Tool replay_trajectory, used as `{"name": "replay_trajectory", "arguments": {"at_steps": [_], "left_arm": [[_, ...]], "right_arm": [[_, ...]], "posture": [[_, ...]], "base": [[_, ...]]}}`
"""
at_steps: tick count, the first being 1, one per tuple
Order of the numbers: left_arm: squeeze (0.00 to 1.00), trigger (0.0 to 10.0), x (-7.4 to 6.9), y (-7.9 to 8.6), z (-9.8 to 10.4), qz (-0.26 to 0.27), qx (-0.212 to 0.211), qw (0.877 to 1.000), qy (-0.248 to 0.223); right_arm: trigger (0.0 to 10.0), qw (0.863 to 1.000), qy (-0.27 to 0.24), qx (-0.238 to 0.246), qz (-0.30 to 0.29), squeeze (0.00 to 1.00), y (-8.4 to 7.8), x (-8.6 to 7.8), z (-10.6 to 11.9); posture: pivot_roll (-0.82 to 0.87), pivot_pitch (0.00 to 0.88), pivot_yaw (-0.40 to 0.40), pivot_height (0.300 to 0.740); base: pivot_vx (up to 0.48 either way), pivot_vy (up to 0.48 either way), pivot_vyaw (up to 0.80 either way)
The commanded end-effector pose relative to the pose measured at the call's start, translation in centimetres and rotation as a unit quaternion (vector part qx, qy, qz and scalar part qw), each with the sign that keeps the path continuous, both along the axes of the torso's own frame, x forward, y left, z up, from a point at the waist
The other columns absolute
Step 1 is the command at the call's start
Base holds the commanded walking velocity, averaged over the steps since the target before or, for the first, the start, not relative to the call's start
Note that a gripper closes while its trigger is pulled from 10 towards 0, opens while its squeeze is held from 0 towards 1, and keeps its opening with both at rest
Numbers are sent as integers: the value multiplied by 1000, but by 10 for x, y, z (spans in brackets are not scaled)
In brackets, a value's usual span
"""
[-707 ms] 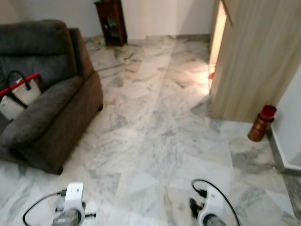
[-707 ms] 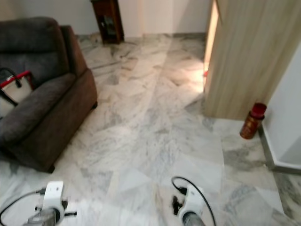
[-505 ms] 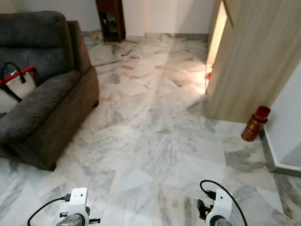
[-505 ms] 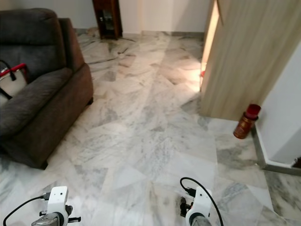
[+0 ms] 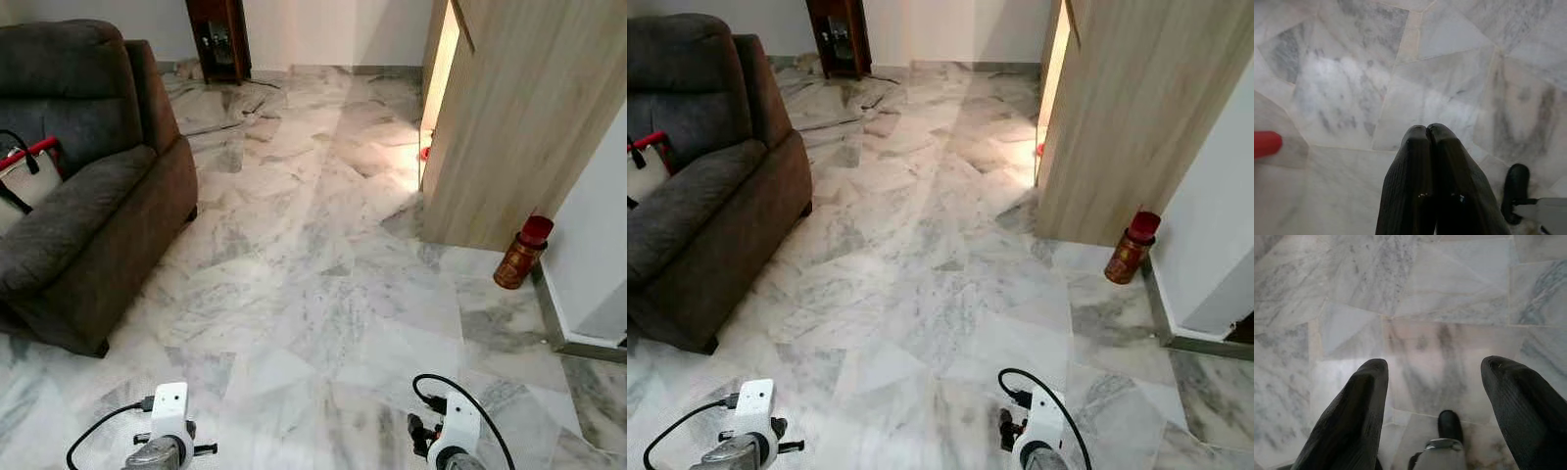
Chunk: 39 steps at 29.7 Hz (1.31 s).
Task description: Picking trash to rubbish bin
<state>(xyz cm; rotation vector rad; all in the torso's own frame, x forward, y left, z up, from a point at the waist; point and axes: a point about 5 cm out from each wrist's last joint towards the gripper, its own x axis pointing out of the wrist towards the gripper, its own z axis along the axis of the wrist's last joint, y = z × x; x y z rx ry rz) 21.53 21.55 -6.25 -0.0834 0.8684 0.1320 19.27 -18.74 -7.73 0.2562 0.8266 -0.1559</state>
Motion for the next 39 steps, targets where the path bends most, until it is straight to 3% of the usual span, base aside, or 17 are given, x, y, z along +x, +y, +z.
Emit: {"name": "replay_trajectory", "arguments": {"at_steps": [1, 7, 8, 14, 26, 39], "left_arm": [[0, 10000, -5, -2, -4, 11, -5, 1000, 11], [0, 10000, -7, -9, -6, 17, -18, 1000, 11], [0, 10000, -7, -13, -7, 19, -23, 1000, 11], [0, 10000, -6, -24, -8, 22, -33, 999, 8], [0, 10000, -3, -23, -6, 15, -26, 1000, 4], [0, 10000, -2, -17, -5, -6, -5, 1000, 6]], "right_arm": [[10000, 1000, -1, -2, 11, 0, 0, 3, 1], [10000, 1000, -2, -10, 21, 0, -4, 4, 2], [10000, 1000, 1, -17, 24, 0, -9, 3, 3], [10000, 999, 7, -31, 26, 0, -20, 1, 3], [10000, 1000, -10, -3, 8, 0, -4, 11, 6], [10000, 1000, -3, -6, 1, 0, 3, 0, 0]], "posture": [[-142, 0, -1, 740], [-145, 0, -20, 740], [-143, 0, -53, 740], [-120, 0, -64, 740], [-113, 0, -49, 740], [-110, 0, -12, 740]], "base": [[0, 0, 0], [0, 0, 0], [0, 0, 0], [0, 0, 0], [0, 0, 0], [0, 0, 100]]}}
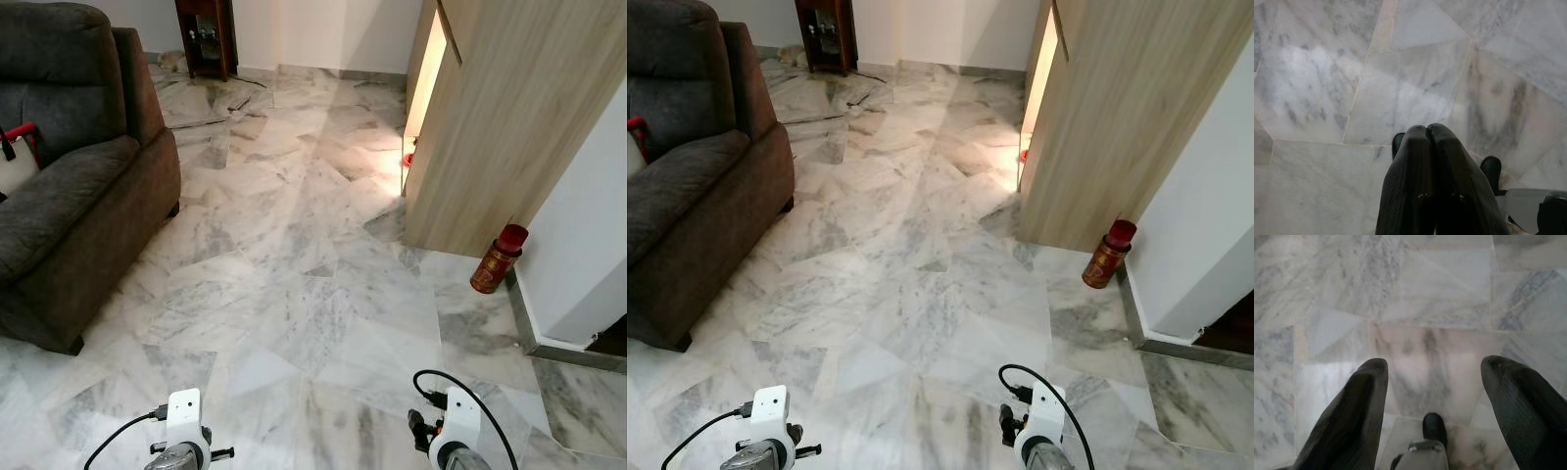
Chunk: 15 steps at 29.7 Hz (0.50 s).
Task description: Picking trash to rubbish bin
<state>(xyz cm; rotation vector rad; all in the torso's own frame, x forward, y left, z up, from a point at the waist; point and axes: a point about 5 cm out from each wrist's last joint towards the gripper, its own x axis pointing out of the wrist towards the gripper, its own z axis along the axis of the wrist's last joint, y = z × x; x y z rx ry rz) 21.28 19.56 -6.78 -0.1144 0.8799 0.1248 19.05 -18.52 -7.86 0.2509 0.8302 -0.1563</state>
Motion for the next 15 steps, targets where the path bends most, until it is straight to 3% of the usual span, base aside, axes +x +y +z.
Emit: {"name": "replay_trajectory", "arguments": {"at_steps": [1, 15], "left_arm": [[0, 10000, 0, 4, 1, -9, 10, 1000, 1], [0, 10000, -1, 12, 1, -18, 27, 999, 3]], "right_arm": [[10000, 1000, -4, -6, 2, 0, 1, 2, 1], [10000, 1000, 7, 0, 17, 0, 11, -4, -3]], "posture": [[-109, 0, -11, 740], [-107, 0, 21, 740]], "base": [[0, 0, 800], [0, 0, 800]]}}
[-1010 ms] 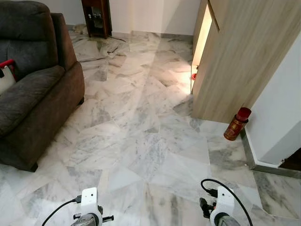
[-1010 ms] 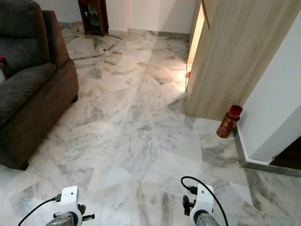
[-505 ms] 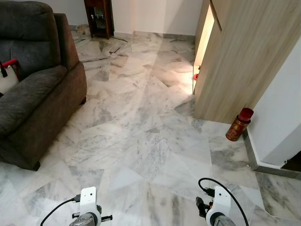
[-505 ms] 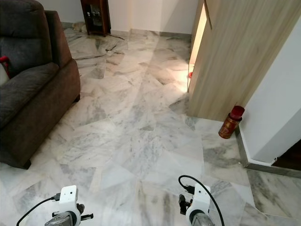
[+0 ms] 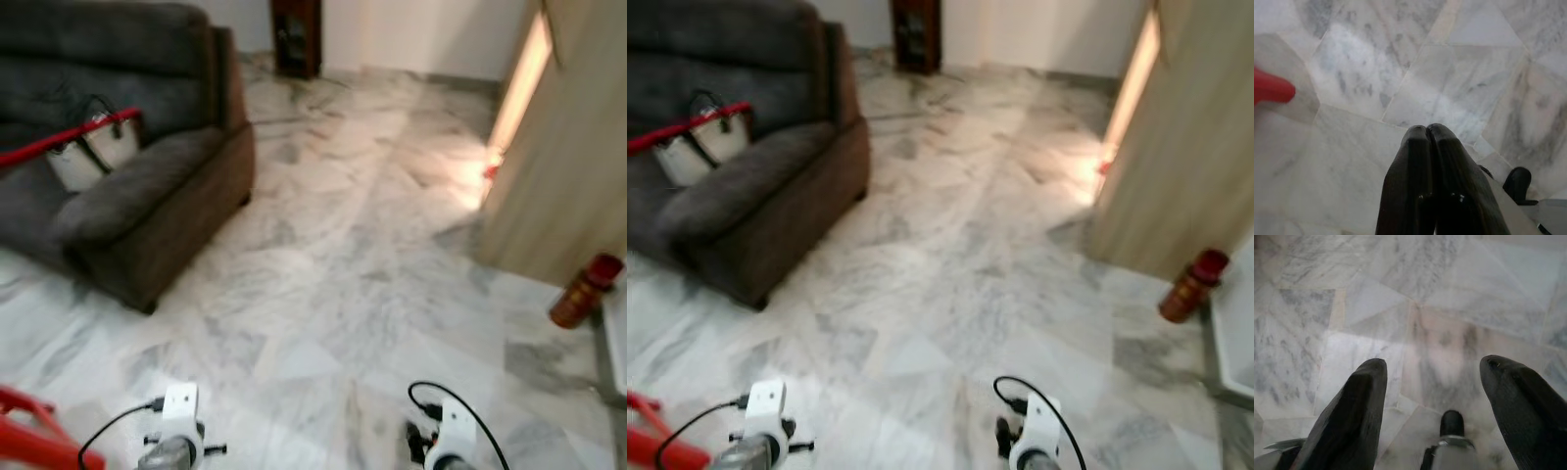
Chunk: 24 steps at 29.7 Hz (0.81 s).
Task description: Picking trash to rubbish bin
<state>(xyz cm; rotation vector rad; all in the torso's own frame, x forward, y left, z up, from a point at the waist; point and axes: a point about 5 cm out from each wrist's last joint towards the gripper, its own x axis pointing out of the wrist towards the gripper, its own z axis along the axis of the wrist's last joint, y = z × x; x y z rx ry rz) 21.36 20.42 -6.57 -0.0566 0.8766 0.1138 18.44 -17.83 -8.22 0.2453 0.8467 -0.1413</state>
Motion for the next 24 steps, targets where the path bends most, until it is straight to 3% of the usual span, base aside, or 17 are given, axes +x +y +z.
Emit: {"name": "replay_trajectory", "arguments": {"at_steps": [1, 24], "left_arm": [[0, 10000, -2, 3, -1, -1, 5, 1000, 4], [0, 10000, -4, 1, -2, -1, 4, 1000, 6]], "right_arm": [[10000, 1000, 0, -2, 10, 0, 4, 2, 0], [10000, 1000, 1, 2, 20, 0, 6, 0, 0]], "posture": [[-107, 0, 21, 740], [-99, 0, 9, 740]], "base": [[0, 0, 800], [0, 0, 800]]}}
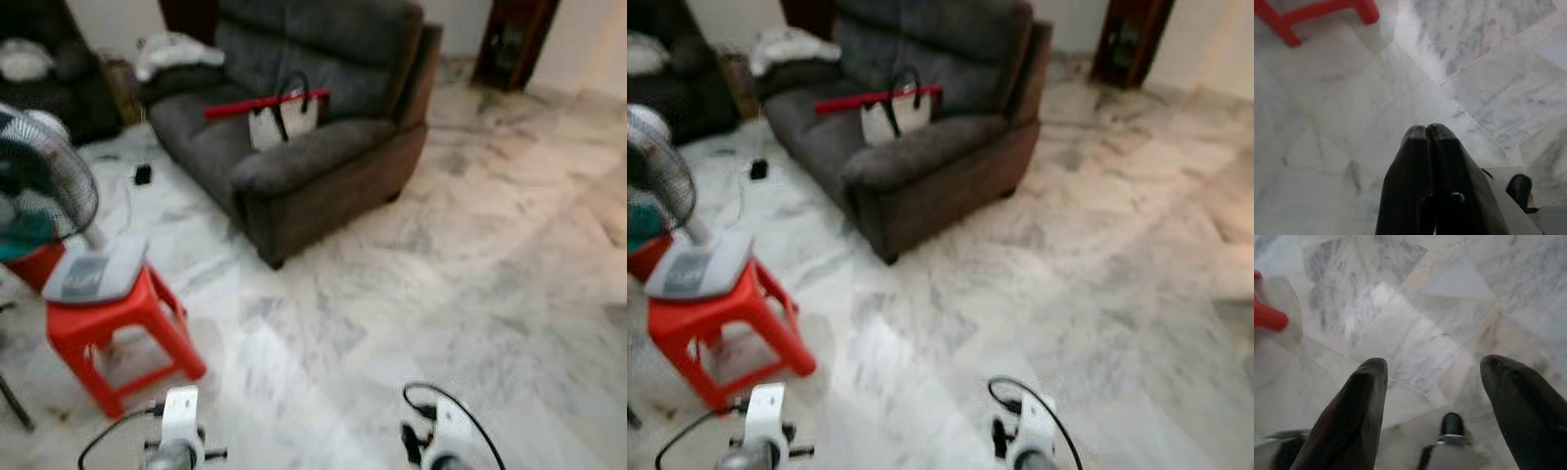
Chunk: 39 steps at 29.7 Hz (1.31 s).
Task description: Picking trash to rubbish bin
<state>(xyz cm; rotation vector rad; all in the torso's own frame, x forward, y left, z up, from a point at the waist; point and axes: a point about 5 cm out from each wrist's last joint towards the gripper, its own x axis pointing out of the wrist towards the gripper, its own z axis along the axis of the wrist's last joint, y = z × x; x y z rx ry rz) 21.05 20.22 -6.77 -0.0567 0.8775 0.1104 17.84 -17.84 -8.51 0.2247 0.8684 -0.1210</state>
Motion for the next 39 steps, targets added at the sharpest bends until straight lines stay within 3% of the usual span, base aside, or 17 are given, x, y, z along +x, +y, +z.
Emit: {"name": "replay_trajectory", "arguments": {"at_steps": [1, 2, 3, 4, 5, 31, 32, 33, 39], "left_arm": [[0, 10000, -1, 3, 0, 2, 5, 1000, 5], [0, 10000, -1, 3, 0, 3, 6, 1000, 5], [667, 10000, -2, 4, 0, 7, 3, 1000, 3], [667, 10000, -2, 4, 0, 7, 3, 1000, 3], [1000, 10000, -2, 4, -1, 5, 2, 1000, 3], [1000, 10000, -3, 5, -1, 5, 5, 1000, 4], [549, 10000, -2, 6, 0, 1, 15, 1000, 5], [0, 10000, -1, 7, 1, -7, 23, 1000, 1], [0, 10000, 17, 12, 14, -17, 50, 997, -48]], "right_arm": [[10000, 1000, -9, 6, 7, 0, 6, 7, 3], [10000, 1000, -9, 6, 7, 0, 6, 7, 3], [10000, 1000, -9, 7, 8, 0, 7, 7, 3], [10000, 1000, -9, 7, 8, 0, 7, 7, 3], [10000, 1000, -9, 8, 9, 0, 8, 7, 3], [10000, 1000, -9, 16, 13, 0, 12, 7, 2], [10000, 1000, -9, 16, 13, 0, 12, 8, 3], [10000, 1000, -16, 24, 10, 0, 14, 11, 4], [10000, 998, -53, 31, 20, 0, 17, 28, 14]], "posture": [[-98, 0, 7, 740], [-96, 0, 6, 740], [-94, 0, 4, 740], [-94, 0, 4, 740], [-93, 0, 2, 740], [-83, 0, 0, 740], [-83, 0, 0, 740], [-81, 0, 1, 740], [-74, 0, -2, 740]], "base": [[0, 0, 800], [0, 0, 800], [0, 0, 800], [0, 0, 800], [0, 0, 800], [0, 0, 800], [0, 0, 800], [0, 0, 475], [0, 0, 0]]}}
